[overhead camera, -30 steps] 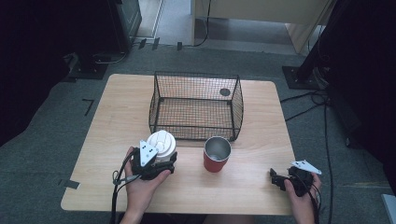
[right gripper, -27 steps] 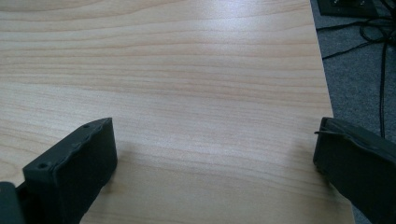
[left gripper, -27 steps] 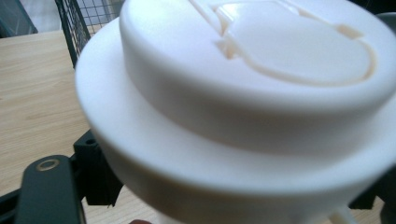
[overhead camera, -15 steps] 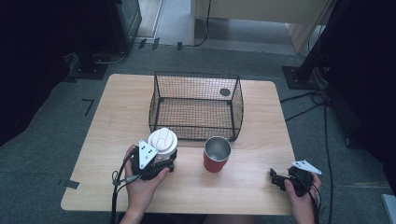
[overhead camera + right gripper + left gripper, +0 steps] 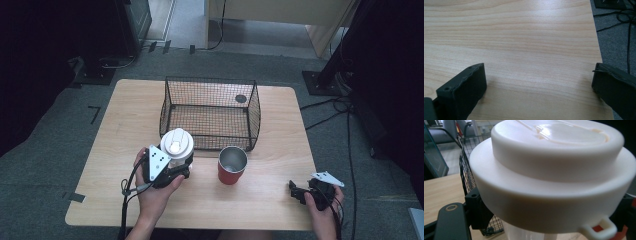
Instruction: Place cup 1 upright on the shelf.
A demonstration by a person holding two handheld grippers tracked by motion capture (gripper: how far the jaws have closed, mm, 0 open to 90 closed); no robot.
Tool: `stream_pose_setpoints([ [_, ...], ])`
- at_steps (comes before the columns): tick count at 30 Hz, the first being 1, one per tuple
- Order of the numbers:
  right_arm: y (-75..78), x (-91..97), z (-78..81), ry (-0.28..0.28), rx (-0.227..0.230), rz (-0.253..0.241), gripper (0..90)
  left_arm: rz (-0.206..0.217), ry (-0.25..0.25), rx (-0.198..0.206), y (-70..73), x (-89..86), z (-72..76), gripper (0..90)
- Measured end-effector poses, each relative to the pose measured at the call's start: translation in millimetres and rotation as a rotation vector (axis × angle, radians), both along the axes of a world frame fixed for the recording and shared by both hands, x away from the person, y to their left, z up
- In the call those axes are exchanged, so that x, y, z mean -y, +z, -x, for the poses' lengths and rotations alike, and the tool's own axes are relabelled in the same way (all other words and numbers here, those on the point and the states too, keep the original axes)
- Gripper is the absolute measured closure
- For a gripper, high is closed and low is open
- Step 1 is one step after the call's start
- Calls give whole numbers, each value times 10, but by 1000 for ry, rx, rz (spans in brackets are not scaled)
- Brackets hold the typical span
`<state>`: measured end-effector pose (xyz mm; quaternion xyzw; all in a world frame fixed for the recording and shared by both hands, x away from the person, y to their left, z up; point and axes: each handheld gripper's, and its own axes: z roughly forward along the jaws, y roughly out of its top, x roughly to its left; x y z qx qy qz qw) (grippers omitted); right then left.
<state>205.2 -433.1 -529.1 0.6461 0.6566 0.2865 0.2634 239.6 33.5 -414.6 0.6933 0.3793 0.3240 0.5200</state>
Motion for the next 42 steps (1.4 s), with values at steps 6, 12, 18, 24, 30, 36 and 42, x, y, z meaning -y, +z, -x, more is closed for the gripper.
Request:
stream_pose_setpoints([
  [6, 1, -1, 0, -1, -1, -1, 0, 2, -10, 90, 61, 48, -20, 167],
  [12, 0, -1, 0, -1, 0, -1, 0, 21, -28, 110, 101, 94, -60, 167],
  [18, 0, 0, -1, 0, 0, -1, 0, 76, 9, 148, 135, 138, -137, 167],
  [24, 0, 2, -1, 1, 1, 1, 0, 85, 7, 192, 196, 202, -216, 167],
  [30, 0, 1, -1, 0, 2, 0, 0, 112, 8, 222, 273, 245, -257, 167],
  [36, 0, 1, -1, 0, 2, -1, 0, 139, -15, 256, 388, 292, -316, 167],
  [42, 1, 1, -1, 0, 1, -1, 0, 181, 1, 308, 513, 319, -394, 166],
])
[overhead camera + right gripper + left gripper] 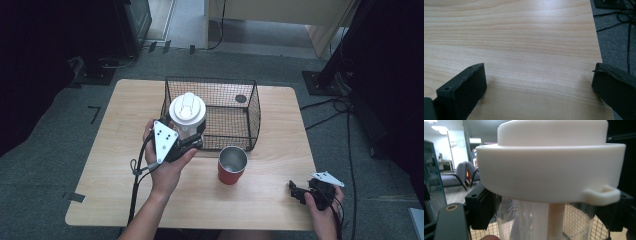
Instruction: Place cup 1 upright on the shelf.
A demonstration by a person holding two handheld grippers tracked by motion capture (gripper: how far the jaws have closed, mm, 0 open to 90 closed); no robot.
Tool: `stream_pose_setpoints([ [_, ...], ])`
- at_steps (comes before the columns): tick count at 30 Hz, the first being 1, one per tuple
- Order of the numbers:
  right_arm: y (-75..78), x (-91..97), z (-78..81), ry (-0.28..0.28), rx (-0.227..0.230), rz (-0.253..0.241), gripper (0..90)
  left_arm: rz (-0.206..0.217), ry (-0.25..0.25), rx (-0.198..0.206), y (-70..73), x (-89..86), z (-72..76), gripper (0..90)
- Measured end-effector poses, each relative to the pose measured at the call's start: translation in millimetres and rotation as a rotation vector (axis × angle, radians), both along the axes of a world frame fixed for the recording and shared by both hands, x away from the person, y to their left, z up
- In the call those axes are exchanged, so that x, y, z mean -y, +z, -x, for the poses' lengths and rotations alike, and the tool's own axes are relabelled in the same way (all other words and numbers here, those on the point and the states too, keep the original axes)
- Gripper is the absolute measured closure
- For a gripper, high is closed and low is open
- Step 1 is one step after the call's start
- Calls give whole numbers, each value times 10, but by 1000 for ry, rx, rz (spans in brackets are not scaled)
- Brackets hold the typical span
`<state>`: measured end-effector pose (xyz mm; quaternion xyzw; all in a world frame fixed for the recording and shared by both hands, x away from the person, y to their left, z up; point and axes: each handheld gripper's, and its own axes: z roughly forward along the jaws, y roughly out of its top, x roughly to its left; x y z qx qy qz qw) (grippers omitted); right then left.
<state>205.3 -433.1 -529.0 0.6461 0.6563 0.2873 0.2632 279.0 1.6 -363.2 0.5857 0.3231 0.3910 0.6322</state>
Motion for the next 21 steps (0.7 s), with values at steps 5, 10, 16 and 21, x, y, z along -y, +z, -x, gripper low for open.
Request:
stream_pose_setpoints([
  [5, 1, 3, -2, 3, -3, -2, 0, 39, -1, 16, 45, -2, -89, 166],
  [10, 1, 9, -8, 4, -3, -2, 0, 23, 28, 72, 26, 61, -246, 167],
  [16, 1, 9, -8, 3, -2, -2, 0, 23, 36, 78, -56, 124, -476, 167],
  [21, 1, 10, -8, 4, -2, -1, 0, 28, 43, 63, -123, 179, -688, 166],
])
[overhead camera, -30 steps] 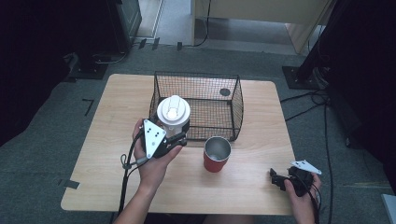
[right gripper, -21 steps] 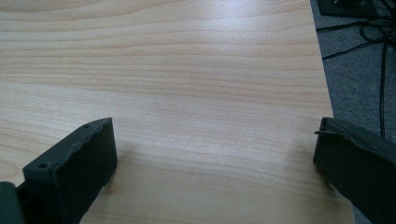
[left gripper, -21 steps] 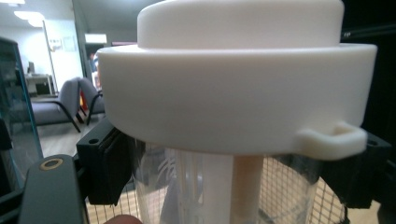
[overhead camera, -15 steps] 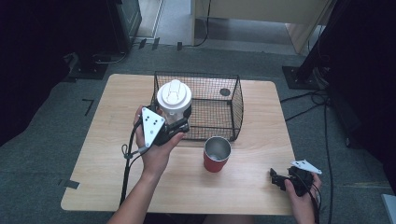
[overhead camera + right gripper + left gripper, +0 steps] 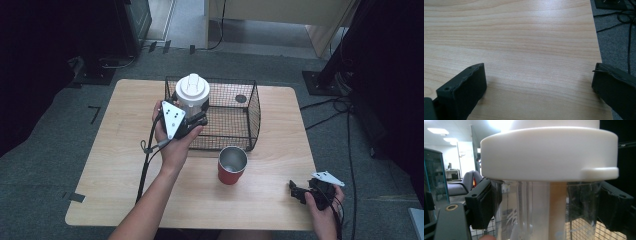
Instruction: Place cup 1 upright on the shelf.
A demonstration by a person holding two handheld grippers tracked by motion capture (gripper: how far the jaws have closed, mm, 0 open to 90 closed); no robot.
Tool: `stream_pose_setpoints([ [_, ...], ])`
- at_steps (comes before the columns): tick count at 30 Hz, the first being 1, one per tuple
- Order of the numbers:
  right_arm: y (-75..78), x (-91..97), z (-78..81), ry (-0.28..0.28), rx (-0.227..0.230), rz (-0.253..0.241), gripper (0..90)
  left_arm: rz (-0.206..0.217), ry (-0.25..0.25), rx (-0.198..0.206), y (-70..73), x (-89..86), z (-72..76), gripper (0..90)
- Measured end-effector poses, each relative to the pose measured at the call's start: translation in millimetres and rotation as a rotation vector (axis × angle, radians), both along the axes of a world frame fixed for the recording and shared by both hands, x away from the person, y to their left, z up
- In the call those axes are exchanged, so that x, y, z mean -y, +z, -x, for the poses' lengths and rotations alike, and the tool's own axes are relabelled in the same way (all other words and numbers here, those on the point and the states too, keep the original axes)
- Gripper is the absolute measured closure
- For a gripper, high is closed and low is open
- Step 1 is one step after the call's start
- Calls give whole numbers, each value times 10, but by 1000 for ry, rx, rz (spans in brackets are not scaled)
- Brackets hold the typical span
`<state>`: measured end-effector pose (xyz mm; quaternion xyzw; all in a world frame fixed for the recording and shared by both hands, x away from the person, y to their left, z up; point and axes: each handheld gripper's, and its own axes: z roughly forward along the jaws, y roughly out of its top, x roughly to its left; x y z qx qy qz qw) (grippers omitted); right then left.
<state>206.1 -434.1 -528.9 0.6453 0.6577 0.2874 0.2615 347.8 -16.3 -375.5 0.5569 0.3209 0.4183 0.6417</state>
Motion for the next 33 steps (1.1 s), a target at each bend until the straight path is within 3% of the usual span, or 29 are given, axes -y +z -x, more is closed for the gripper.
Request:
stream_pose_setpoints([
  [13, -1, -1, 0, 0, 0, -1, 0, 26, 58, -52, -204, 86, -454, 165],
  [16, -1, -1, 0, 0, -1, -1, 0, 32, 96, -75, -276, 87, -554, 166],
  [20, -1, -1, 0, 0, 0, -1, 0, 33, 116, -113, -318, 80, -638, 166],
  [21, -1, -1, 0, 0, -1, -1, 0, 13, 131, -144, -352, 82, -696, 165],
  [23, 0, -1, 0, -1, -1, -1, 0, 5, 138, -156, -368, 83, -719, 165],
  [27, -1, -1, 0, 0, -1, -1, 0, -8, 194, -240, -489, 58, -848, 165],
  [33, 0, -1, 0, 0, -1, -1, 0, -26, 208, -300, -559, 66, -928, 164],
])
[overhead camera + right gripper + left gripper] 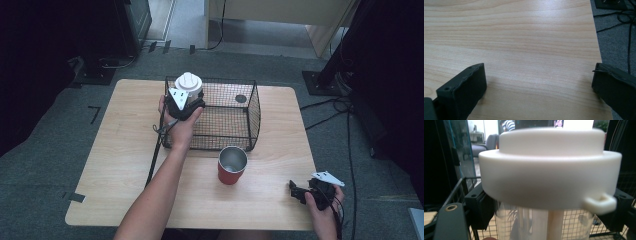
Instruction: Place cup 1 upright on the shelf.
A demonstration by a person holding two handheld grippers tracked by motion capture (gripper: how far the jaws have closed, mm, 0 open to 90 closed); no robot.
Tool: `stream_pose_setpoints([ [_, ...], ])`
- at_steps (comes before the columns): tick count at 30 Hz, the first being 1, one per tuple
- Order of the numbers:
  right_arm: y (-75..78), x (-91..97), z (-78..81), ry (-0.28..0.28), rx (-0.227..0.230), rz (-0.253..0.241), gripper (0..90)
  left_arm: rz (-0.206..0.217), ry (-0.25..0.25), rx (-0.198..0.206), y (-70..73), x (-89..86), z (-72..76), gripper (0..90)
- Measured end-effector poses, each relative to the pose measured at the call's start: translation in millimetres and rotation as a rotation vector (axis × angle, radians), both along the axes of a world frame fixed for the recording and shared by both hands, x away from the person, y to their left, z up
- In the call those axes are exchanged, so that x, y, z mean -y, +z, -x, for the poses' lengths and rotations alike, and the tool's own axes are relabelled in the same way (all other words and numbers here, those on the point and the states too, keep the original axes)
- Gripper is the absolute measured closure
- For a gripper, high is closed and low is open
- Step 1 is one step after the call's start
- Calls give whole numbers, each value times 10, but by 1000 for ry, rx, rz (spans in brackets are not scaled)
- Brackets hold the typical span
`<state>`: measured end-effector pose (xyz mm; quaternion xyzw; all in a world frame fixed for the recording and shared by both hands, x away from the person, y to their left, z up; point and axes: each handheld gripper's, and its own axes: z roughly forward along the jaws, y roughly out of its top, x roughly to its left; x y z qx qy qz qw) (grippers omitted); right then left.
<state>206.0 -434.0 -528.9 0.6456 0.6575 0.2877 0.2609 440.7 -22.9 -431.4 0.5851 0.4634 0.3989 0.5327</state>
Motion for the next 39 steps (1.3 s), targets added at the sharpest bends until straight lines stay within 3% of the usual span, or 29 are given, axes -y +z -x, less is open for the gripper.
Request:
stream_pose_setpoints([
  [6, 0, 0, 0, 0, 0, 0, 0, -24, -19, -66, 7, 34, -82, 163],
  [11, 0, 0, 0, 0, 0, 0, 0, -71, -3, -107, -17, 60, -91, 162],
  [17, 0, 0, 0, 0, 0, 0, 0, -63, 1, -136, 2, 71, -91, 162],
  [19, 0, 0, 0, 0, 0, 0, 0, -112, 19, -142, 0, 110, -94, 162],
  [24, 0, 0, 0, 0, 0, 0, 0, -102, 14, -194, -10, 121, -116, 161],
  [33, 0, 0, 0, 0, 0, 0, 0, -108, 11, -201, 0, 114, -101, 160],
  [37, 0, 0, 0, 0, 0, 0, 0, -76, 3, -243, 37, 101, -88, 140],
  [38, 0, 0, 0, 0, 0, 0, 0, -76, 3, -243, 37, 101, -88, 139],
  [39, 0, 0, 0, 0, 0, 0, 0, -109, 22, -245, 49, 101, -70, 132],
])
